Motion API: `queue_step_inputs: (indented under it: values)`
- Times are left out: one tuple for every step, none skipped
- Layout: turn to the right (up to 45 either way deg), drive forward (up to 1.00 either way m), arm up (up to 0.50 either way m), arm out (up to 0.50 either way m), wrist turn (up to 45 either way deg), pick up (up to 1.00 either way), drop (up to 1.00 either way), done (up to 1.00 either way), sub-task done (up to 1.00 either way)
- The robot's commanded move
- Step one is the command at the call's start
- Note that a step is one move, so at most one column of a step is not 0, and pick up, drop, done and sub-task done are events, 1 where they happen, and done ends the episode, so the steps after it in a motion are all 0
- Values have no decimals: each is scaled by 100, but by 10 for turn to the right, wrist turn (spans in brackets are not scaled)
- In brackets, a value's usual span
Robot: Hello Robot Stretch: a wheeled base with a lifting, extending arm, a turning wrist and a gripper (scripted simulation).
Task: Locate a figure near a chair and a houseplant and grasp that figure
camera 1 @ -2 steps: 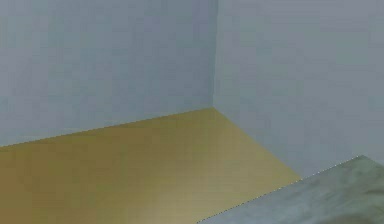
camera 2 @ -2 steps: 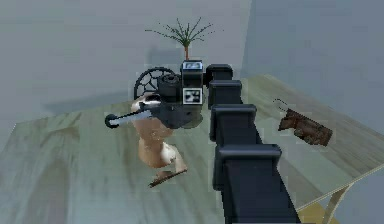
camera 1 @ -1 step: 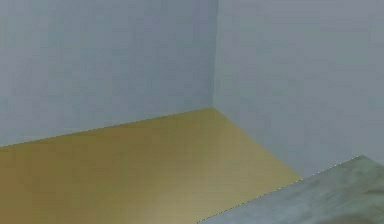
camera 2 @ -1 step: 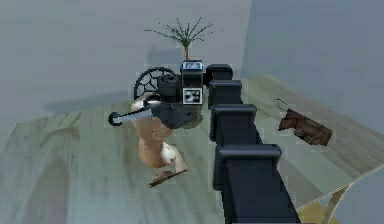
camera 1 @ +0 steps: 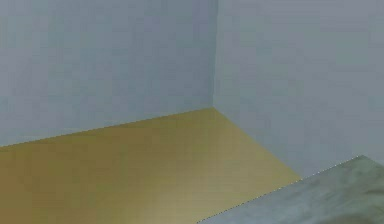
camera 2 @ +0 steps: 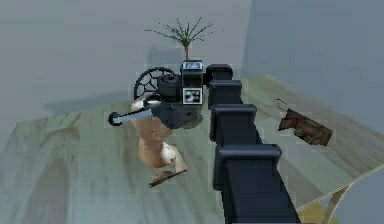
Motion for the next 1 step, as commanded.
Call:
queue_step_inputs:
  values:
    - [0, 0, 0, 0, 0, 0, 0, 100, 0]
